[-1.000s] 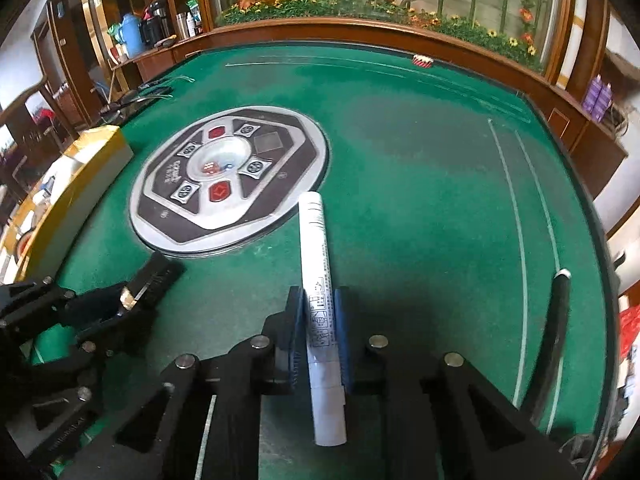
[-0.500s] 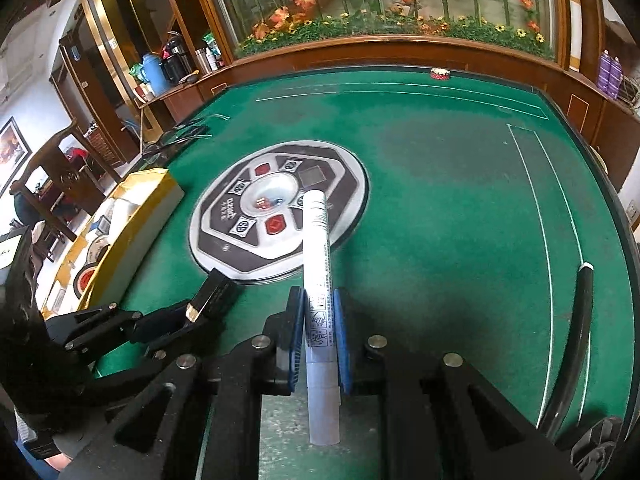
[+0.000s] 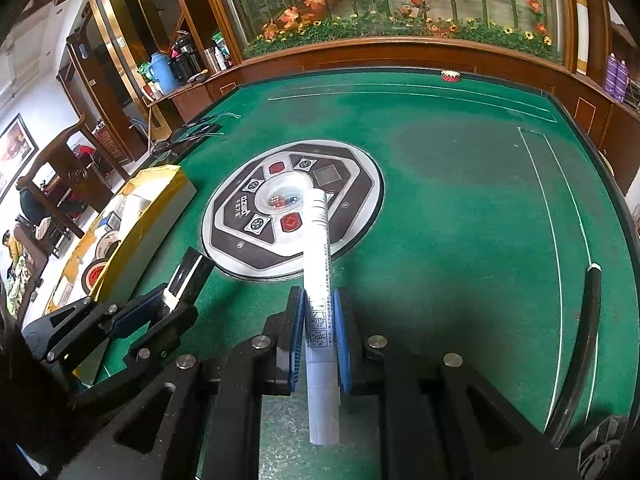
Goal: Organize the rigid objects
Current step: 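Lift the black tube with the left gripper while the right gripper lifts the white tube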
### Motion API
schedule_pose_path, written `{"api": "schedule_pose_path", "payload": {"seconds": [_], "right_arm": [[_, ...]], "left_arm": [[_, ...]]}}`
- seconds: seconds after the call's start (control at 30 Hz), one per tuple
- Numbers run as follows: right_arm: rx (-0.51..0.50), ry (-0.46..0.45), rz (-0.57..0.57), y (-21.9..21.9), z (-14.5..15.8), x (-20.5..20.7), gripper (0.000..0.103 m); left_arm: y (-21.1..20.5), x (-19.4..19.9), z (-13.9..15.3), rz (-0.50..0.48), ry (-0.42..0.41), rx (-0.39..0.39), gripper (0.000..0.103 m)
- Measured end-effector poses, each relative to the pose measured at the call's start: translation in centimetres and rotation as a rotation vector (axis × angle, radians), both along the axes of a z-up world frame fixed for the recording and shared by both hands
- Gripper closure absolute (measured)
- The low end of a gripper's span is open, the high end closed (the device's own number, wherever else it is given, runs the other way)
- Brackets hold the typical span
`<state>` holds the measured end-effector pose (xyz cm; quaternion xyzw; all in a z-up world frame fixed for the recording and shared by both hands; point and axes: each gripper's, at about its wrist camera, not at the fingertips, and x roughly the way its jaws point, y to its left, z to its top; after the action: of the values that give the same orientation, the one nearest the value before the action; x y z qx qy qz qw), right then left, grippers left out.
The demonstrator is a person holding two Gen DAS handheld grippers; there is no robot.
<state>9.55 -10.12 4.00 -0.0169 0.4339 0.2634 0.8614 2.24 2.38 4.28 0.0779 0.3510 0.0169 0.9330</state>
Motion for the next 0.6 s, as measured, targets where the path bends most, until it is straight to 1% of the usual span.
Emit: {"api": "schedule_pose_path", "payload": {"seconds": [0.1, 0.6], "right_arm": [[0.001, -0.002, 0.003, 0.1, 0.0, -0.1, 0.089], [-0.001, -0.006, 0.014, 0.2, 0.0, -0.4, 0.089]], "left_arm": [[-0.2, -0.4, 0.2, 0.005, -0.016, 0.023, 0.085], [-0.7, -1.2, 0.6, 0.013, -0.054, 0.074, 0.085]]}}
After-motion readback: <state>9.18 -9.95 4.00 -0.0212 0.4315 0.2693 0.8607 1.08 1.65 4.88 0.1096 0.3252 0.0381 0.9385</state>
